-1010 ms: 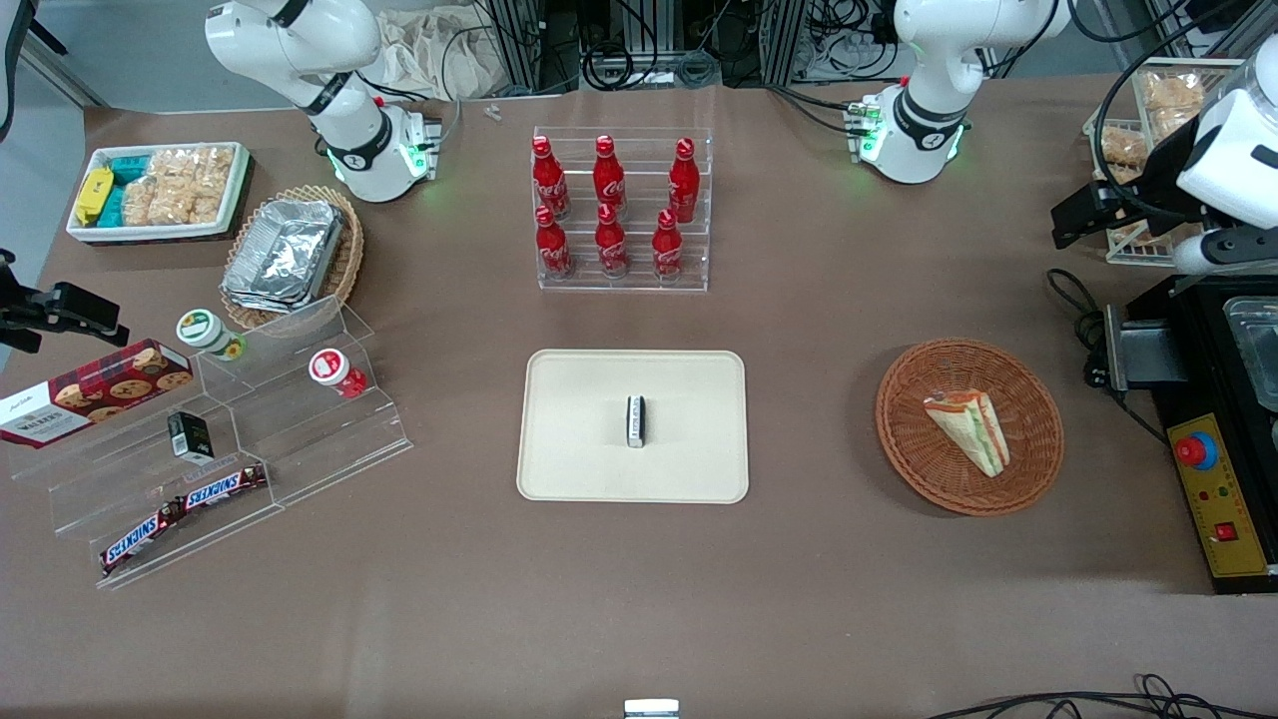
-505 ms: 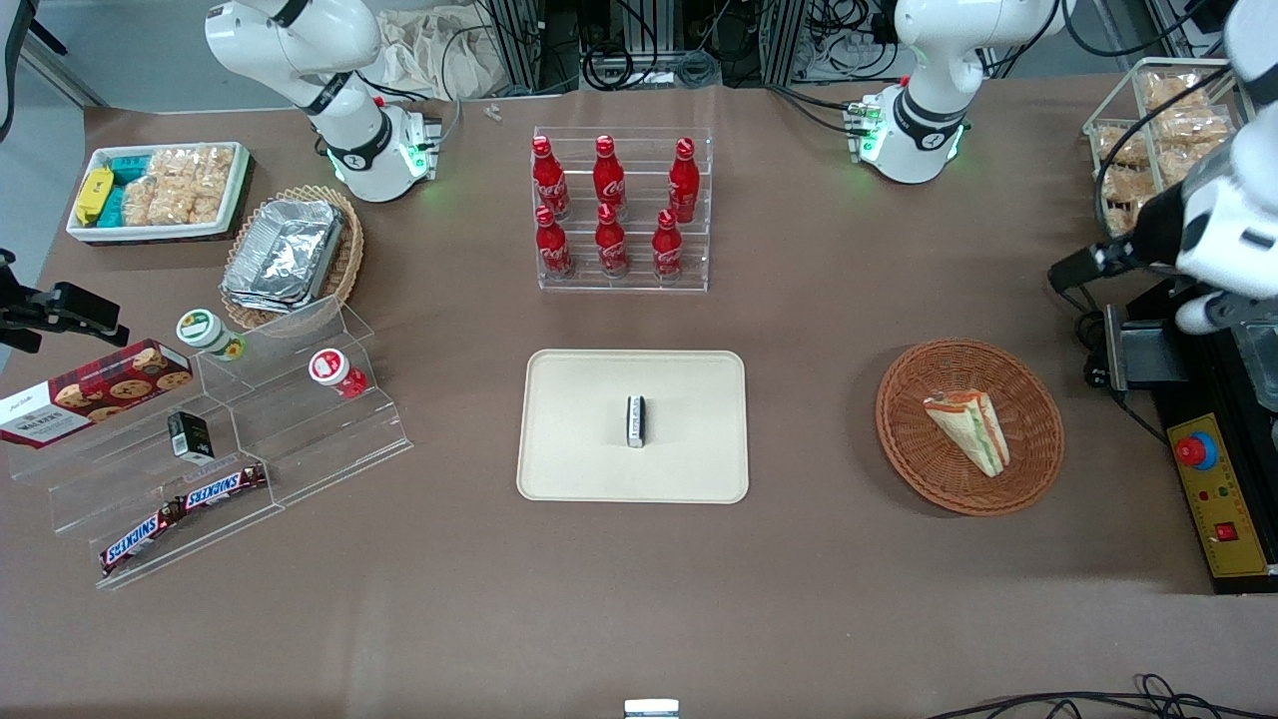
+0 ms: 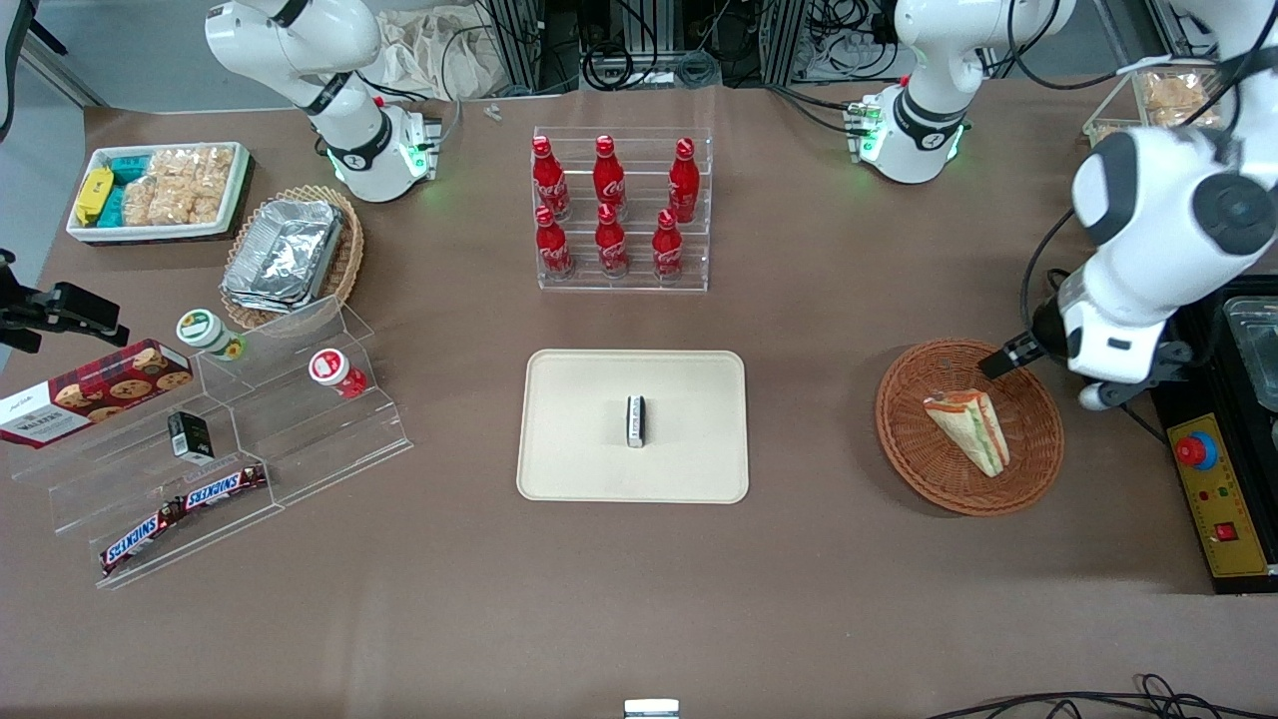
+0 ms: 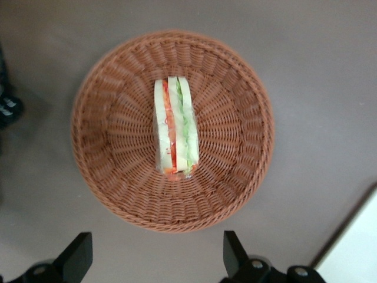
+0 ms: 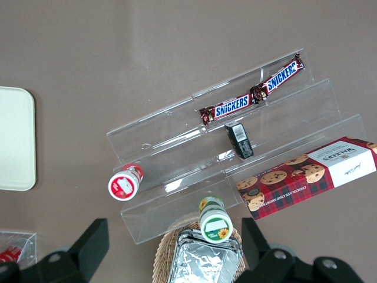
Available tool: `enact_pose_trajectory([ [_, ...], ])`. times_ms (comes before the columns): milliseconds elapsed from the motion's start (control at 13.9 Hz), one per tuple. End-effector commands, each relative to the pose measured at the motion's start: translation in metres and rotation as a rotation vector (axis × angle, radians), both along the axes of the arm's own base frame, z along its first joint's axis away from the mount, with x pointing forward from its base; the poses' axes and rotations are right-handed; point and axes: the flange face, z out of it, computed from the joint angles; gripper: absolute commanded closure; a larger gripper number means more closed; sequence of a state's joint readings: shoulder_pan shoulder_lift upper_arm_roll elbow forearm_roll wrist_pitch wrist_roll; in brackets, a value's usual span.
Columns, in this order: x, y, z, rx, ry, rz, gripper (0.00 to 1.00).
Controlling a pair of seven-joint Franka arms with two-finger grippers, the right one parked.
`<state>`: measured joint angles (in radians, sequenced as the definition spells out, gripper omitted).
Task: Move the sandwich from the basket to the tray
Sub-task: 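Lower the open left gripper onto the wrapped sandwich in the basket, then close the left gripper on the sandwich and lift it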
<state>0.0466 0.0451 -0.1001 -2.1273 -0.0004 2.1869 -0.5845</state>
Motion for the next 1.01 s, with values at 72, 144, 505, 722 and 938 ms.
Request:
enact_pose_trajectory([
  [72, 0.017, 0.0, -0.065, 0.02, -0.016, 0.072, 0.0],
  [144, 0.019, 0.0, -0.082, 0.036, -0.011, 0.073, 0.0],
  [505, 0.028, -0.001, -0.135, 0.051, -0.027, 0.069, 0.0],
  [722, 0.029, 0.009, -0.148, 0.057, -0.029, 0.08, 0.28],
  [938, 0.031, 0.009, -0.156, 0.051, -0.046, 0.079, 0.87],
])
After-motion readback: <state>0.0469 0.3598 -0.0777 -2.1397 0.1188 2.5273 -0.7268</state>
